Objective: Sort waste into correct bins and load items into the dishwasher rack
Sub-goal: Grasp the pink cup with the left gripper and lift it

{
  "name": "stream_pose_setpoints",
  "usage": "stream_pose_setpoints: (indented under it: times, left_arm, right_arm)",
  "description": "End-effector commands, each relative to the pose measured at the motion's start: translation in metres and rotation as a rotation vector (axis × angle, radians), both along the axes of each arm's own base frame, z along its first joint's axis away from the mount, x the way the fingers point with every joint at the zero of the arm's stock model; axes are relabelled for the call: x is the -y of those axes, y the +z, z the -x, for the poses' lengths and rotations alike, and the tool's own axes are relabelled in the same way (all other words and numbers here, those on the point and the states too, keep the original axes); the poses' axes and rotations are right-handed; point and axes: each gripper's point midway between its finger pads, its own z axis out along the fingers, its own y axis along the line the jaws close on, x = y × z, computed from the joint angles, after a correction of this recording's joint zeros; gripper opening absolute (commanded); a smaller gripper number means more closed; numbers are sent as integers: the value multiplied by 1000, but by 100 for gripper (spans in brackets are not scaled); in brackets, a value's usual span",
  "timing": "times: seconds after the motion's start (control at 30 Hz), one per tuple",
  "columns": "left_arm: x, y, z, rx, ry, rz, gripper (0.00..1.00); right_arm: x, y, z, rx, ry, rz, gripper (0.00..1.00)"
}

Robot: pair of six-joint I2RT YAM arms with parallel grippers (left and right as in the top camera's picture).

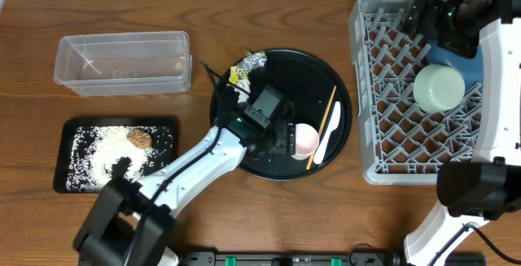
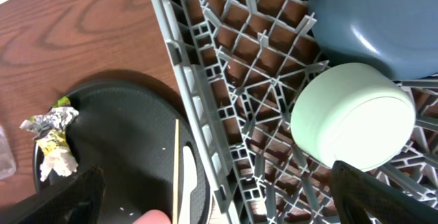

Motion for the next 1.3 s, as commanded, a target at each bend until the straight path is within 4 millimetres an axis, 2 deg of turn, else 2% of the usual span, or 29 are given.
stream_pose_setpoints:
  times: [0.0, 0.03, 0.07, 0.13, 0.23, 0.27, 0.43, 0.53, 0.63, 0.7, 0.83, 0.9, 0.97, 1.03, 1.1, 1.17, 1.27]
  left_arm:
    - [2, -8, 2, -23, -9, -4, 80]
    - [3, -9, 1, -22, -9, -4, 79]
    - [3, -8, 1, -20, -9, -2, 73]
    - [5, -7, -2, -9, -9, 6, 44]
    - [8, -4, -5, 2, -4, 19, 19]
    - [8, -4, -5, -2, 8, 23, 6]
    - [9, 4, -5, -6, 12, 56, 6]
    - [10, 25, -7, 2, 15, 127, 6]
    - [7, 65, -10, 29, 15, 262, 6]
    - [-1, 95, -12, 66, 25, 341, 6]
    - [-38, 161, -13, 169, 92, 487, 6]
    - [-58, 183, -11, 202, 148, 539, 6]
    - [-75, 208, -7, 224, 203, 617, 6]
    - [-83, 226, -1, 219, 234, 695, 6]
    - [-88, 239, 5, 182, 271, 774, 6]
    - [-89, 253, 10, 149, 273, 855, 6]
    - [-84, 285, 13, 145, 187, 995, 6]
  right_arm:
    - [-13, 11, 3, 28, 43, 18, 99]
    - [-14, 11, 3, 28, 44, 20, 99]
    - [-14, 11, 3, 27, 45, 21, 99]
    - [-15, 11, 3, 25, 46, 21, 99]
    - [-16, 11, 3, 24, 49, 20, 97]
    - [-17, 11, 4, 23, 52, 20, 95]
    - [-28, 9, 7, 9, 78, 5, 95]
    - [-55, 10, 14, -2, 187, -78, 96]
    - [-94, 18, 27, -2, 348, -257, 99]
    - [-113, 27, 35, 7, 417, -368, 99]
    - [-142, 48, 46, 37, 523, -558, 99]
    - [-153, 59, 53, 46, 567, -643, 99]
    - [-171, 82, 68, 95, 686, -796, 99]
    - [-186, 106, 82, 158, 789, -935, 99]
    - [-196, 123, 92, 196, 847, -1042, 99]
    - [-204, 131, 98, 200, 872, -1105, 99]
    - [-220, 137, 108, 192, 910, -1225, 99]
